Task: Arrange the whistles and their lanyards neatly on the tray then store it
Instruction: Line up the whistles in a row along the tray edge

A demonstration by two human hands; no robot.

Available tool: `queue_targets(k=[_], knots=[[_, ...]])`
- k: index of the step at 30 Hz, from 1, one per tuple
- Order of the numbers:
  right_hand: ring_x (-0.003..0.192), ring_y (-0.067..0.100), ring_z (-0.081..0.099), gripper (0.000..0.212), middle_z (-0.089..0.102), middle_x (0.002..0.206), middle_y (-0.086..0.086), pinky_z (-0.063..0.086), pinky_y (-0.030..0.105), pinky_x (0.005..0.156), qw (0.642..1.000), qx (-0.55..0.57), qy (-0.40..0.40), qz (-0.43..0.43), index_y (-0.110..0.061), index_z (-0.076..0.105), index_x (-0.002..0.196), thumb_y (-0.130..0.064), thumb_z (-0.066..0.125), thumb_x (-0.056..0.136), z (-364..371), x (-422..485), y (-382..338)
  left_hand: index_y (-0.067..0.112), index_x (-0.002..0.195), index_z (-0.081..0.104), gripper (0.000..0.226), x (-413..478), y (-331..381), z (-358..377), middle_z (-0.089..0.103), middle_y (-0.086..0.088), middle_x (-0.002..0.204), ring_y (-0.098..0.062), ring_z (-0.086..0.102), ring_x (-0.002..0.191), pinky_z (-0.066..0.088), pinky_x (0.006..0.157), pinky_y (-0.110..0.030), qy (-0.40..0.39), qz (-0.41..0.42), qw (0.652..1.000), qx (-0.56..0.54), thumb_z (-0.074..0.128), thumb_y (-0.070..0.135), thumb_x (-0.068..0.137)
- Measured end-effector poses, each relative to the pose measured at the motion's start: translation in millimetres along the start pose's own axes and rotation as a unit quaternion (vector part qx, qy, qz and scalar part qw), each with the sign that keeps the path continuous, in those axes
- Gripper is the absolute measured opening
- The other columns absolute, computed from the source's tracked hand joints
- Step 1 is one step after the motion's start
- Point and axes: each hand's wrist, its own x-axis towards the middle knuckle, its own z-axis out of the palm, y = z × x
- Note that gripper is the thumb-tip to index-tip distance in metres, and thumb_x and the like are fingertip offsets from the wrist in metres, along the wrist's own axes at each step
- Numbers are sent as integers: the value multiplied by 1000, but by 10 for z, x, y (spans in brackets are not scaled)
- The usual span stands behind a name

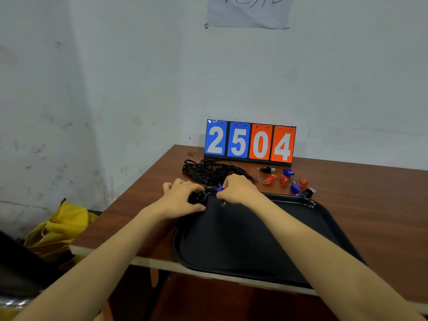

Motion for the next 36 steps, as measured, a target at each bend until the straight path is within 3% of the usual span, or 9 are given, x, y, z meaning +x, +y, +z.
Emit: queue_targets(k=[6,11,14,21,26,33,36], knots=[[95,21,61,33,63,104,7,51,32,79,1000,8,-25,2,-10,60,105,-31,67,80,69,55,4,37,131,44,50,-6,3,15,49,10,130,-15,29,124,18,93,-36,0,3,1000,0,56,51,85],[82,19,60,31,62,89,6,48,27,67,999,23,-27,7,-8,62,94,-33,69,78,104,118,-17,37,130,46,46,1,22,18,51,11,127,-14,31,121,18,89,-34,3,7,1000,-2,55,50,86],[75,17,58,27,60,81,4,45,26,62,999,19,-27,8,-10,61,86,-34,70,77,136,144,-29,37,129,47,45,2,17,28,53,11,122,-14,33,118,18,86,-33,6,6,1000,-1,54,50,87],[82,18,61,29,64,89,4,49,29,68,999,8,-39,10,-11,62,92,-37,69,78,185,164,2,37,128,47,45,8,-9,39,44,16,99,-13,33,116,18,83,-33,14,2,1000,-3,55,51,86],[91,21,62,34,65,97,5,53,37,83,1000,-4,-28,11,-13,62,99,-39,68,79,197,167,7,38,129,47,45,3,-8,35,49,15,106,-13,34,117,18,85,-33,10,2,1000,-7,54,51,86],[85,20,59,31,59,85,2,49,35,79,1000,-10,-28,7,-13,59,91,-41,67,80,183,128,1,38,129,47,46,-4,-5,27,52,13,121,-13,32,121,17,86,-33,5,2,1000,-4,55,52,86],[89,19,60,40,61,91,3,49,33,77,999,-22,-30,-10,-11,61,103,-44,65,81,119,60,22,37,131,44,51,-22,0,8,51,12,126,-14,30,122,17,85,-33,14,0,1000,2,56,53,84]])
